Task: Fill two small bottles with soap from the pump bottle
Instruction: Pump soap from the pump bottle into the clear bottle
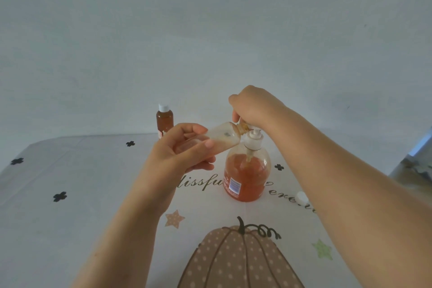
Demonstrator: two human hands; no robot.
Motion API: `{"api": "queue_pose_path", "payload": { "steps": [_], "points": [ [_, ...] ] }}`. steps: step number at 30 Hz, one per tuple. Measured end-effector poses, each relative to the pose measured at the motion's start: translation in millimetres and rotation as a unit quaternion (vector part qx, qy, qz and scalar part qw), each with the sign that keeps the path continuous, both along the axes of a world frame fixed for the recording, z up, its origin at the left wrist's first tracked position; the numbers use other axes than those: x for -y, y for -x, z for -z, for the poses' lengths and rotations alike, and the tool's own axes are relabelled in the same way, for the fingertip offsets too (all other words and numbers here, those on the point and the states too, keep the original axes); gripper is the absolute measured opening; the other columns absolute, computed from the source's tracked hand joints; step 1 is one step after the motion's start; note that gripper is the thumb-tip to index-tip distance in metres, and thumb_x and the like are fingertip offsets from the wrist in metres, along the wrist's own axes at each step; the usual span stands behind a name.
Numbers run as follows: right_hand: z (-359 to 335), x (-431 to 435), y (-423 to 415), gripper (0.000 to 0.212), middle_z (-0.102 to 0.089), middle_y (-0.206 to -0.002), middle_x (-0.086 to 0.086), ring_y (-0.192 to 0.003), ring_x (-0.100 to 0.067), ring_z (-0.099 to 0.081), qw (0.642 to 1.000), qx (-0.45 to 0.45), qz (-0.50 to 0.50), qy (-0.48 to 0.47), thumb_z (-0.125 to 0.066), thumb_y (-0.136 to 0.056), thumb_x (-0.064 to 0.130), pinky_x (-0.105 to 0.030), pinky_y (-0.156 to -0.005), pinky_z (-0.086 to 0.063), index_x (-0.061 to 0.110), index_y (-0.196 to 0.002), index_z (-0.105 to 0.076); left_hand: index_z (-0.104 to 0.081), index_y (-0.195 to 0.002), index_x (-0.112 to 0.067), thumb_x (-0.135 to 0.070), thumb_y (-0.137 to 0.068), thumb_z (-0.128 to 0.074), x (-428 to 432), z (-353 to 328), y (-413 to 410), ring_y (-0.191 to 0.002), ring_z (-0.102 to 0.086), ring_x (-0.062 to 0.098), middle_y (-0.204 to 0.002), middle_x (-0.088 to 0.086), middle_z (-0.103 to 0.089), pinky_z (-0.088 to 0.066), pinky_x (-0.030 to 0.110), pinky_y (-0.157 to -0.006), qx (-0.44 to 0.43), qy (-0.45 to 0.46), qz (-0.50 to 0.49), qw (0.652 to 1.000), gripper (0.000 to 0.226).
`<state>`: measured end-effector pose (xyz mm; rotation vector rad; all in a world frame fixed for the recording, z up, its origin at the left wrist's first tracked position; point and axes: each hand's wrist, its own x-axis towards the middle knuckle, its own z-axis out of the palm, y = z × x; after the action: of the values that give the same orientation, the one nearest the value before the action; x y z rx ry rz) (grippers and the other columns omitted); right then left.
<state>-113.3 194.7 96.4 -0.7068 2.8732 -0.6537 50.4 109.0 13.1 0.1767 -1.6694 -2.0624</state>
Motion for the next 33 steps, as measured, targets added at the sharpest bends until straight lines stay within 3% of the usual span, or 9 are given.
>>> {"api": "queue_pose_path", "payload": {
  "steps": [14,22,33],
  "points": [
    [10.3,-1.9,0.8,0.044,-0.072,-0.087,-0.004,-0.065,-0.022,-0.058,1.0,0.002,0.004,0.0,-0.037,-0.097,0.023,-0.033,-0.072,-0.046,0.009,-0.101,-0.078,-0.067,-0.099,-0.01,-0.021,-0.071,-0.077,4.6,1.7,0.8,-0.076,-0.069,0.028,-0.093,0.009,-0.071,-0.059,0.032,-0.072,0.02,0.008,0.001,1.0,0.032],
    [-4.5,-3.1,-2.8,0.039,-0.073,-0.092,-0.005,-0.065,-0.021,-0.058,0.999,-0.031,-0.001,-0.018,-0.039,-0.096,0.019,-0.028,-0.059,-0.038,0.009,-0.098,-0.076,-0.065,-0.099,-0.01,-0.021,-0.074,-0.074,-1.1,-1.1,0.8,-0.075,-0.068,0.025,-0.086,0.004,-0.072,-0.058,0.031,-0.07,-0.002,-0.001,0.006,1.0,0.029],
    [13.3,-0.3,3.2,0.041,-0.079,-0.095,-0.008,-0.062,-0.022,-0.058,1.0,0.008,-0.002,0.006,-0.039,-0.094,0.02,-0.031,-0.069,-0.045,0.007,-0.101,-0.077,-0.067,-0.1,-0.009,-0.021,-0.072,-0.078,4.3,2.1,1.3,-0.074,-0.069,0.027,-0.09,0.006,-0.071,-0.059,0.032,-0.071,0.022,0.009,-0.006,1.0,0.033]
  ]
}}
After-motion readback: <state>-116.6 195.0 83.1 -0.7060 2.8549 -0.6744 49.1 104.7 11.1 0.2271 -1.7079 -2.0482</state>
